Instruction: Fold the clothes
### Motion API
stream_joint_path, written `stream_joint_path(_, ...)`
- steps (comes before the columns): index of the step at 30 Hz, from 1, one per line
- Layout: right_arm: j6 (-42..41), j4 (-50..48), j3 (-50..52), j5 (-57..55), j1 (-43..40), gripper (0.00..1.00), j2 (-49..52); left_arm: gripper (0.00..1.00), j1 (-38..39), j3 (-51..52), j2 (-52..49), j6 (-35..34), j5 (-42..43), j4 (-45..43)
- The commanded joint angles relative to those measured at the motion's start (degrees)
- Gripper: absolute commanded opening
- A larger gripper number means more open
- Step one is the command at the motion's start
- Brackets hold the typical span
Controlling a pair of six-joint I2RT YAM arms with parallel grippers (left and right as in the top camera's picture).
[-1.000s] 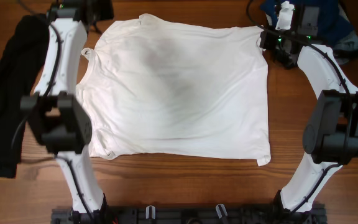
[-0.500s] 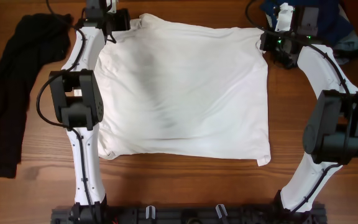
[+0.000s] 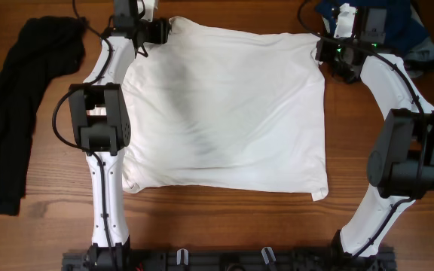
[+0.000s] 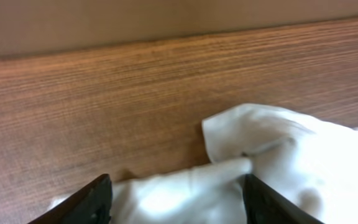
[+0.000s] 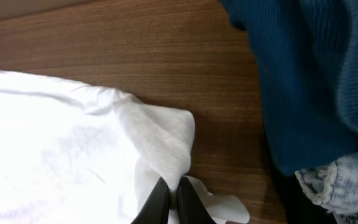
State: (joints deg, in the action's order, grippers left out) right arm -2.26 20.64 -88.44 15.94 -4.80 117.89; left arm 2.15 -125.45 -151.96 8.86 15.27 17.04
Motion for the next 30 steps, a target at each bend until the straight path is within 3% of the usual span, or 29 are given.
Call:
stream_joint_path(1,0.8,-0.2,-0.6,-1.2,0.1,0.04,0.2,0.43,0.0,-0.9,-3.9,7.3,-2.4,-2.8)
stream_joint_path(5,0.8,-0.5,-0.6,-1.9,0.1,0.04,0.2,0.04,0.0,-0.9,-4.0,7.9,-2.5,-4.8)
stream_joint_path(12,0.8,-1.4,-0.6,-2.6,0.1,0.04,0.2,0.04,-1.6,-1.0,4.2,5.6,-4.5,-6.4)
stream_joint_path(18,0.8,-2.5,-0.6,-0.9,0.1,0.04,-2.8,0.04,-3.0,-1.0,14.1,5.5,-4.9,3.7)
stream_joint_path(20,0.8,-1.5,-0.6,-0.4,0.1,0.04,-5.0,0.04,-3.0,-1.0,17.3,5.5,-4.9,8.9)
stream_joint_path(27,0.7,14.8,-0.6,5.6,0.1,0.04,-11.1,0.04,-3.0,-1.0,28.0,5.5,-5.0,44.0)
stream_joint_path(30,1.4,22.9,-0.6,5.6,0.1,0.05,-11.1,0.04,-3.0,-1.0,28.5,0.9,-10.2,56.0)
